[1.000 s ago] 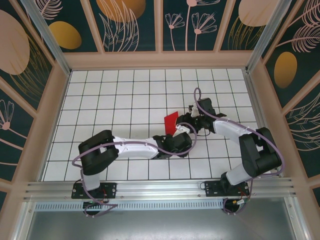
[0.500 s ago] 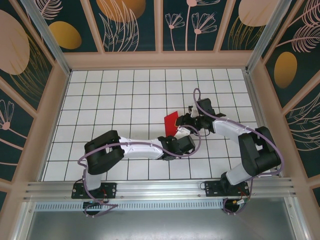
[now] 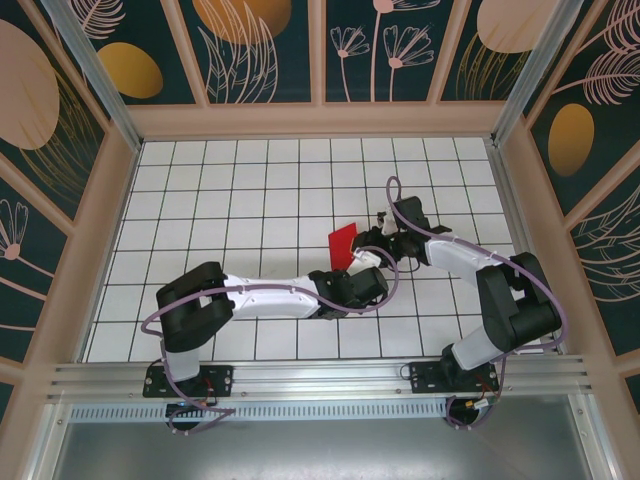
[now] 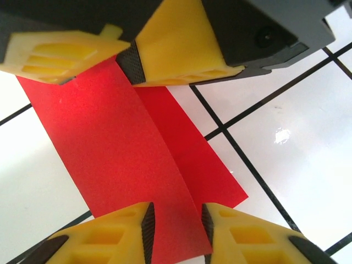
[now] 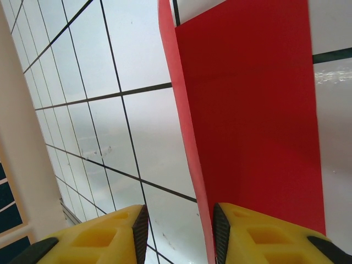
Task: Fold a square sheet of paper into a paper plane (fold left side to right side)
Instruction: Fold the triangle a second time at the center of the table.
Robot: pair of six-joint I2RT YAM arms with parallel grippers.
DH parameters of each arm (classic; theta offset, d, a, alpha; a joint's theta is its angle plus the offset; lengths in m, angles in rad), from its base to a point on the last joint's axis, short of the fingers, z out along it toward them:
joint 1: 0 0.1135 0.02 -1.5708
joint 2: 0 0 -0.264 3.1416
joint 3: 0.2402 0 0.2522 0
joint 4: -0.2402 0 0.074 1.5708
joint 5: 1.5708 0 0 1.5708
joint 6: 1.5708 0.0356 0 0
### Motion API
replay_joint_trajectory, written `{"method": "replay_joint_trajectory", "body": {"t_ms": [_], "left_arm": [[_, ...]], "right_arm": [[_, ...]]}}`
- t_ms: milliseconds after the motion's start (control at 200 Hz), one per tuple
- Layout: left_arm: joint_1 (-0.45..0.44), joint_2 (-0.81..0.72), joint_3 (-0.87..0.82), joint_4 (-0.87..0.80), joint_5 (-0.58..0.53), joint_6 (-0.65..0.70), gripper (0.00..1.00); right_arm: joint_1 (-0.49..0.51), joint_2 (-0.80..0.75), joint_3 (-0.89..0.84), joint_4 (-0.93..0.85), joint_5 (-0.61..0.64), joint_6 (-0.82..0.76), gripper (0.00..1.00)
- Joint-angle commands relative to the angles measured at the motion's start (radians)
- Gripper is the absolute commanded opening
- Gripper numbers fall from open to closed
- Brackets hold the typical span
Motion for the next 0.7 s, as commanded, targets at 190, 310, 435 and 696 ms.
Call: {"method": "replay_joint_trajectory", "body": {"t_ms": [190, 310, 435, 696], "left_arm": [[-0.006, -0.025, -0.025, 0.012, 0.004, -0.001, 0.13], [-0.006, -0.032, -0.033, 0.023, 0.019, -0.001, 0.08], [-0.003, -0.042, -0.050, 0.051, 0.062, 0.000, 0.05], [0.041, -0.081, -0.100, 0.126, 0.209, -0.026, 0.05]], "right_arm": [[0.005, 0.004, 0.037, -0.033, 0.009, -0.021, 0.40], [0.004, -0.007, 0.043, -0.033, 0.015, -0.027, 0.42], [-0.004, -0.052, 0.041, -0.011, 0.034, -0.028, 0.51], [-0.070, -0.220, 0.012, -0.014, 0.070, -0.039, 0.78]]}}
